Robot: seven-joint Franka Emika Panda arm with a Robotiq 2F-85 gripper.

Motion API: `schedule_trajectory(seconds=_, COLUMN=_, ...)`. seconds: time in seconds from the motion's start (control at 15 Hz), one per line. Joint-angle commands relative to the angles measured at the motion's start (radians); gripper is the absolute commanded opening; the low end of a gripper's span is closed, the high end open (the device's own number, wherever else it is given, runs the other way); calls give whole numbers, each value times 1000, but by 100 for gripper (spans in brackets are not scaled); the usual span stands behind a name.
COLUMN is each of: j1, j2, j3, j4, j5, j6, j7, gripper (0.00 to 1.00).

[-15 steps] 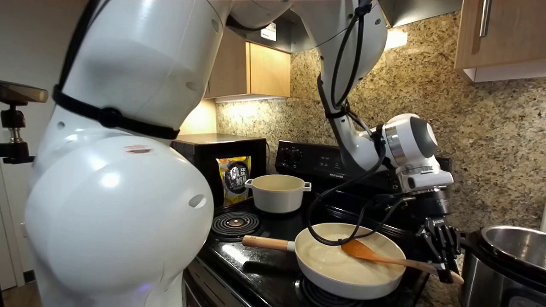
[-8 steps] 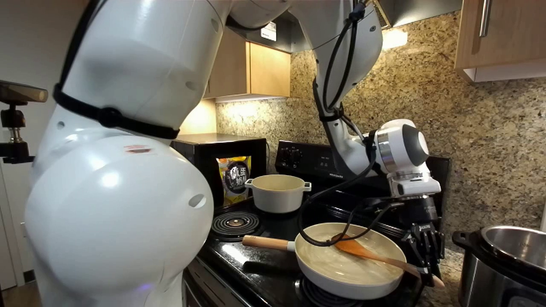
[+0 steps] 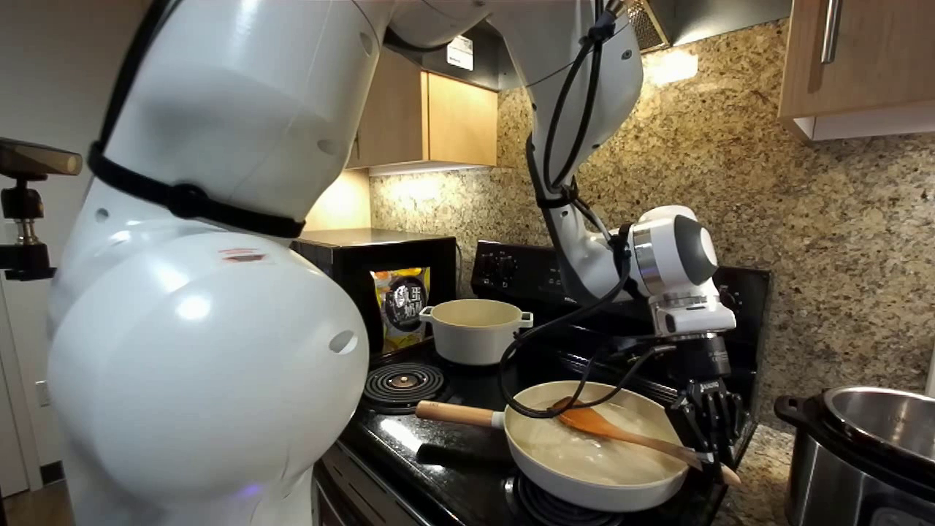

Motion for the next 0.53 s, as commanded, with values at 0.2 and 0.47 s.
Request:
schedule_trajectory(seconds=0.2, j1=13, j2=-149, j3=-34, j4=-151, j5=-55, j6=72, j7=28, gripper=75)
schedule_trajectory(seconds=0.47, j1=-2, j2=-275, j3=-46, j4=-229, j5=-167, j6=73, j7=21, gripper=100)
